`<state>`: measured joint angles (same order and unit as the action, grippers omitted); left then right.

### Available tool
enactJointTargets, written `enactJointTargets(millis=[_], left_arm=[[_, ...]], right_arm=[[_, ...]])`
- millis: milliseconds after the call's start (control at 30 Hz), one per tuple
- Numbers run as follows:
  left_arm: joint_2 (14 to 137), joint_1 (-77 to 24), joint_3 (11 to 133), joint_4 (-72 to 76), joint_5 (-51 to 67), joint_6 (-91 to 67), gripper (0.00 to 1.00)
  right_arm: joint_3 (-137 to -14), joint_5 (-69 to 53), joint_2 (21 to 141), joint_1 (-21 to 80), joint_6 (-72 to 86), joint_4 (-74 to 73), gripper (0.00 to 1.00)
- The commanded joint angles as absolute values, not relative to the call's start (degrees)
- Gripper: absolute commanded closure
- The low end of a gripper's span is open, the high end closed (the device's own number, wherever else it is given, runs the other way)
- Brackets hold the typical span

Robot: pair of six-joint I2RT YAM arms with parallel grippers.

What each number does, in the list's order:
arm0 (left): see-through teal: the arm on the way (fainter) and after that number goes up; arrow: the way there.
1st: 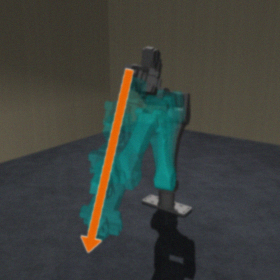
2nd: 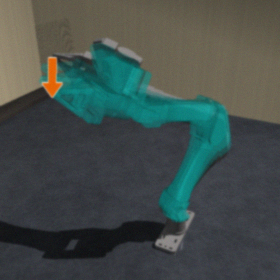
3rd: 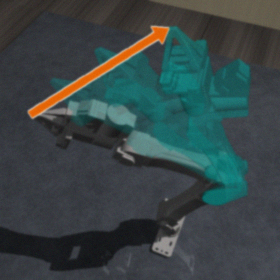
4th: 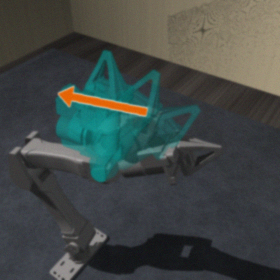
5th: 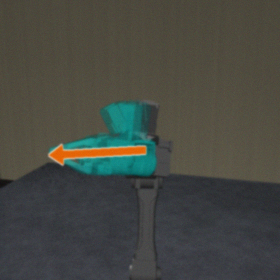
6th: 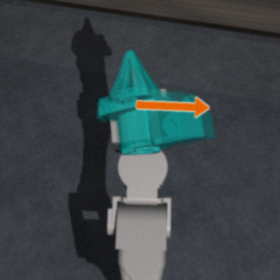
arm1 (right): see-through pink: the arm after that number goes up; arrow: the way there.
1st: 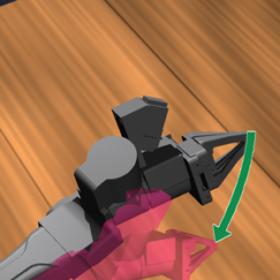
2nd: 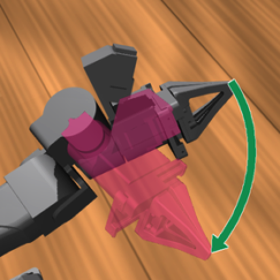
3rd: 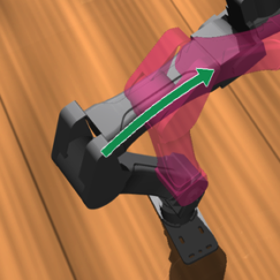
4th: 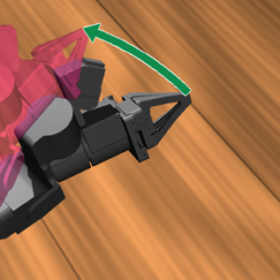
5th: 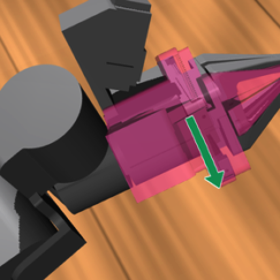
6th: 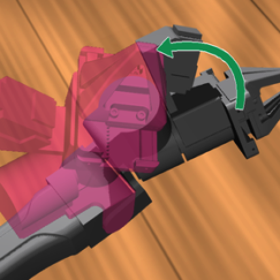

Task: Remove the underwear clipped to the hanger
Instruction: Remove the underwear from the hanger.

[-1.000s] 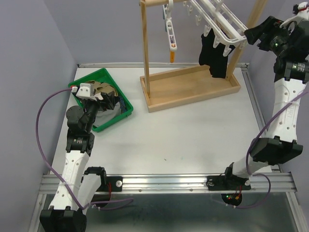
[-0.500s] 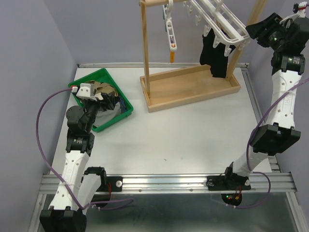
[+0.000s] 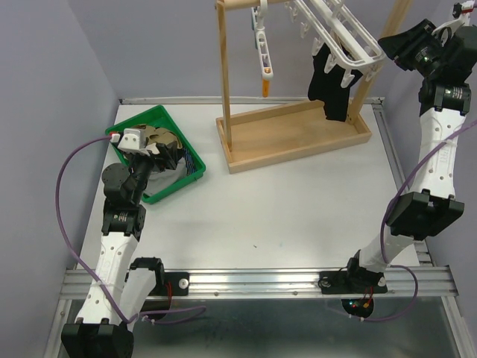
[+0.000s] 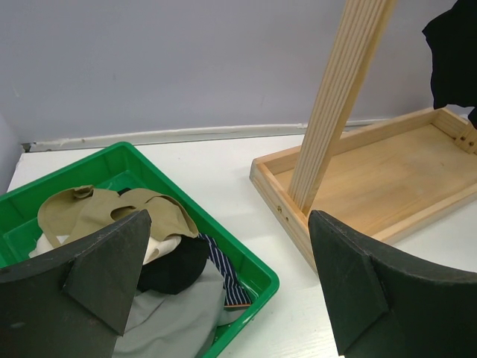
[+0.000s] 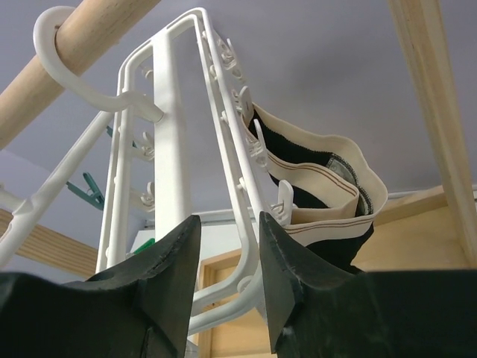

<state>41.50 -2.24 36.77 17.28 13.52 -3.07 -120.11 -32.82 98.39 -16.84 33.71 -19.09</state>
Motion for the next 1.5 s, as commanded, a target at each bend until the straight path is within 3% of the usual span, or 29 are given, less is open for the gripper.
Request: enactJointTargets(millis=[0,367,1033,1467], left_arm=[[41.13,-2.55,37.00,19.34,14.68,-3.08,0.01],[40.96,-2.55,37.00,19.25,14.77,-3.08,0.01],[40.61,-2.55,37.00,19.16,14.68,-2.99,0.01],[40.61,-2.55,37.00,19.16,14.85,-3.08,0.01]], right_arm=[[-118.74,-34.72,96.86,-17.14,34.37,-15.64,0.58],[-117.07,-28.92,95.10,-17.23,29.53,-15.56,0.58],[-110.84,-39.37,94.31,-16.70,37.34,-12.40,0.65],[-104.68,-39.03,89.83,-10.99,36.74,-10.63,0.65]])
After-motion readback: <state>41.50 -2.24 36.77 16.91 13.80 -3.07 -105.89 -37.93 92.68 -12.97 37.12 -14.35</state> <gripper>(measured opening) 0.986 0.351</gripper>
